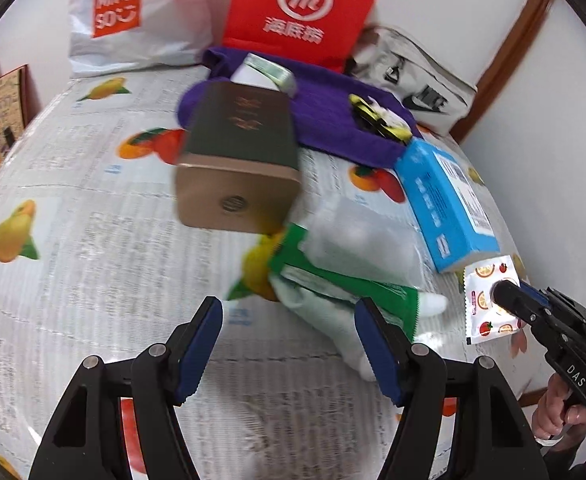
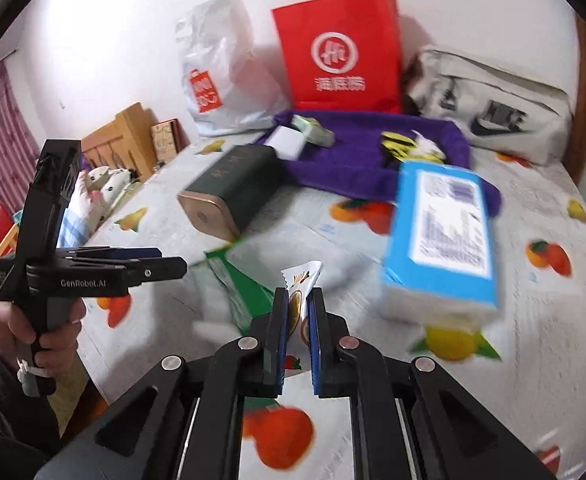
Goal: Organize soft objects
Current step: 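Close the left tool on the white glove while the right tool holds the packet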
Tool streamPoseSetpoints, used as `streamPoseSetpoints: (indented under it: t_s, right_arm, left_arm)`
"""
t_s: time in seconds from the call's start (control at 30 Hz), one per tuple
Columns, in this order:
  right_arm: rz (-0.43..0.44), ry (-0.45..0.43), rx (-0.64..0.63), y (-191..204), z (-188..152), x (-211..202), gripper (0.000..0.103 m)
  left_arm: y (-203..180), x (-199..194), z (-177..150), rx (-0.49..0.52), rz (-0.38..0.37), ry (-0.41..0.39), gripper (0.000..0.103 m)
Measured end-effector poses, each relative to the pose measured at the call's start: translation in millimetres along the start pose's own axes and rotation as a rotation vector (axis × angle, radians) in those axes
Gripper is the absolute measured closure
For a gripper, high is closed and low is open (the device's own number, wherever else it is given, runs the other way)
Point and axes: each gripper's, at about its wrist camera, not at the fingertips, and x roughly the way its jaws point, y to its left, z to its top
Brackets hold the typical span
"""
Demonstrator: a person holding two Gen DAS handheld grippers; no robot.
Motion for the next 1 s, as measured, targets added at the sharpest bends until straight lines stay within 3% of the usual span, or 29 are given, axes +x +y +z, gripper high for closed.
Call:
streamPoseSetpoints:
  t_s: [0.23,0.37,0.43,0.53,0.63,0.77,1.0]
  right_arm:
    - [-0.04,0.013,0.065,-31,-27,-5,0.093]
    - [-0.057,0.042,0.1,-45,-40,2,0.093]
    - [-0.071,0.052,0.106,-48,-45,5,0.093]
    - [-0.071,0.059,0.111,-49,-49,9,0.093]
    - [-0.068,0.057,0.12,-50,-50,11,0.093]
    - [-0.069,0.056,0.108,-47,-50,9,0.093]
    - [-0.069,0.05,0.108,-42,-50,7,0.093]
  left_arm:
    - [-29,28,-15,0.074,0.016,0.073,0.037]
    - [-37,32,-20,0.119,0.058,0.035,0.038]
    - [-39,33,-21,0.133,0.074,0.017,0.054]
    - [-43,35,-21,0.165,0.112,-0.006,0.068]
    - [-40,36,-18,0.149,0.096,-0.022,0.086]
    - [-26,31,-14,0.073,0.008,-0.028,0.091]
    - [-16,4,-18,0.029,0.001,-0.069,0.092]
